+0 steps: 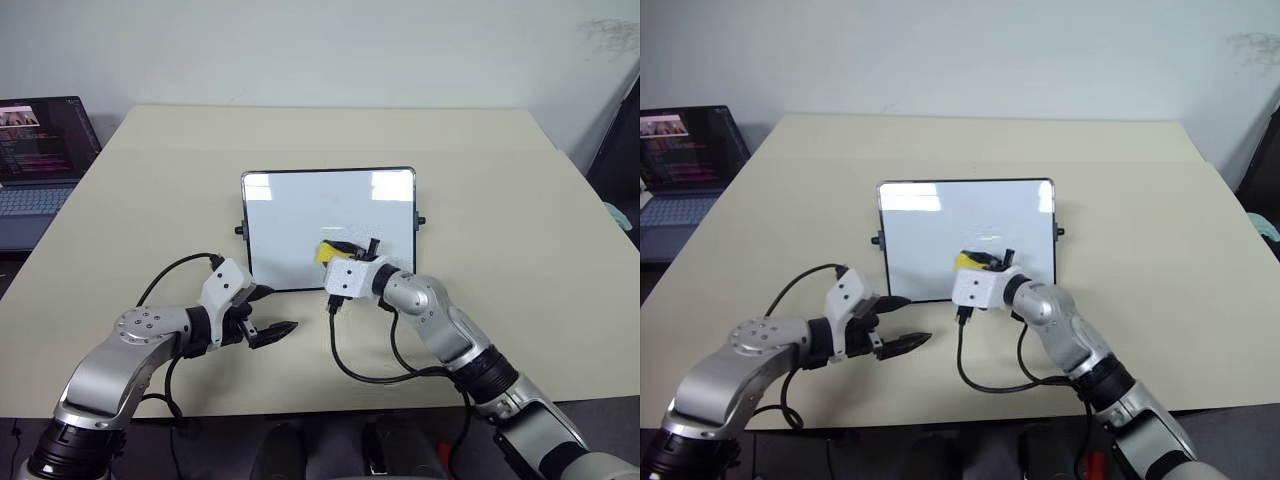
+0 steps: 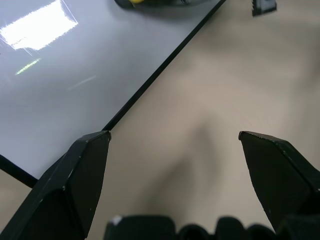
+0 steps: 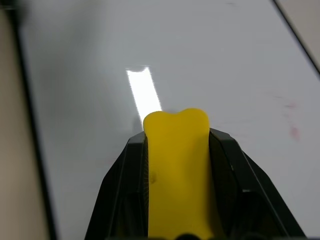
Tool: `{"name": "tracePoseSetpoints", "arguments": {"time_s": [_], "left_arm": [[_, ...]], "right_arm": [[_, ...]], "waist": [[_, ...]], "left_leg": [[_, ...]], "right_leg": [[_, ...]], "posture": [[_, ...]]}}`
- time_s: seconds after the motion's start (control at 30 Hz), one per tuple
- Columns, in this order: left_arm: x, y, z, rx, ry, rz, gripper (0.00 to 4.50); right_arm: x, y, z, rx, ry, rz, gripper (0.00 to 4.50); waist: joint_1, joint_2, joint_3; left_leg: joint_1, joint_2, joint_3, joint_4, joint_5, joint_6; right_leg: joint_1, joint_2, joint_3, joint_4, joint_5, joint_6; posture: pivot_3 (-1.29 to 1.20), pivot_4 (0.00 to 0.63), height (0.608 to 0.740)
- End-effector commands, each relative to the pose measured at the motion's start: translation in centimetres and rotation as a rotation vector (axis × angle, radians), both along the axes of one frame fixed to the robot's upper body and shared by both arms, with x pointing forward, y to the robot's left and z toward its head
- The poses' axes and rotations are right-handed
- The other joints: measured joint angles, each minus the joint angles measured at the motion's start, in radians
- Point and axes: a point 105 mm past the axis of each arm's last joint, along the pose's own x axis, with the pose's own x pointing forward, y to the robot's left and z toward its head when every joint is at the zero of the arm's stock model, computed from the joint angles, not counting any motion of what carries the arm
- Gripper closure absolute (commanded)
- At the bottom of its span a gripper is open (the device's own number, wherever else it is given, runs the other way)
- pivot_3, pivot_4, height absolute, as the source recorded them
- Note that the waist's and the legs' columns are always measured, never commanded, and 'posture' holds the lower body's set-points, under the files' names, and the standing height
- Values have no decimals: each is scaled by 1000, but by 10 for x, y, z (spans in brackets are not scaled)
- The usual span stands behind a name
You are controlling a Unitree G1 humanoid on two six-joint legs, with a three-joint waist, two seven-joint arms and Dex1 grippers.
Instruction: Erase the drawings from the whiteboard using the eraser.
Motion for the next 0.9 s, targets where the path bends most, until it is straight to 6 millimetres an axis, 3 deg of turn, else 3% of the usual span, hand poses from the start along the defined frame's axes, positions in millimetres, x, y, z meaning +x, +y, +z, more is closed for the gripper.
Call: {"name": "tracePoseSetpoints", "arguments": {"time_s": [0.03,0.23,0.33,0.5,0.6,0.9], "left_arm": [[-1,-6,10,-10,-45,-24,0],[1,-16,24,-74,-106,-53,0],[-1,-26,40,-131,-148,-95,0],[5,-32,57,-149,-203,-105,0],[11,-36,63,-134,-224,-122,0],[30,-61,76,-91,-279,-255,0]], "right_arm": [[4,-6,29,125,-48,-20,3200],[-7,-14,31,461,258,-16,3200],[-19,-22,37,528,312,17,3200],[-35,-60,43,543,345,-20,3200],[-43,-101,35,476,376,-123,3200],[-60,-168,-1,408,474,-423,3200]], "waist": [[0,0,0],[0,0,0],[1,0,0],[6,0,0],[11,0,0],[3,0,0]], "left_leg": [[0,0,0,0,0,0],[-1,1,0,-1,0,0],[-2,2,-1,-1,0,0],[-3,0,-1,0,0,0],[-3,-1,-2,0,0,0],[-2,-1,-1,-1,0,0]], "right_leg": [[0,0,0,0,0,0],[0,0,0,0,1,-2],[-1,-1,-1,-1,1,-2],[0,-2,-1,-1,0,0],[0,-2,-2,-1,-1,2],[0,2,-1,-1,-3,4]], "posture": [[0,150,740],[0,150,740],[0,150,740],[0,150,740],[0,150,740],[0,150,740]]}}
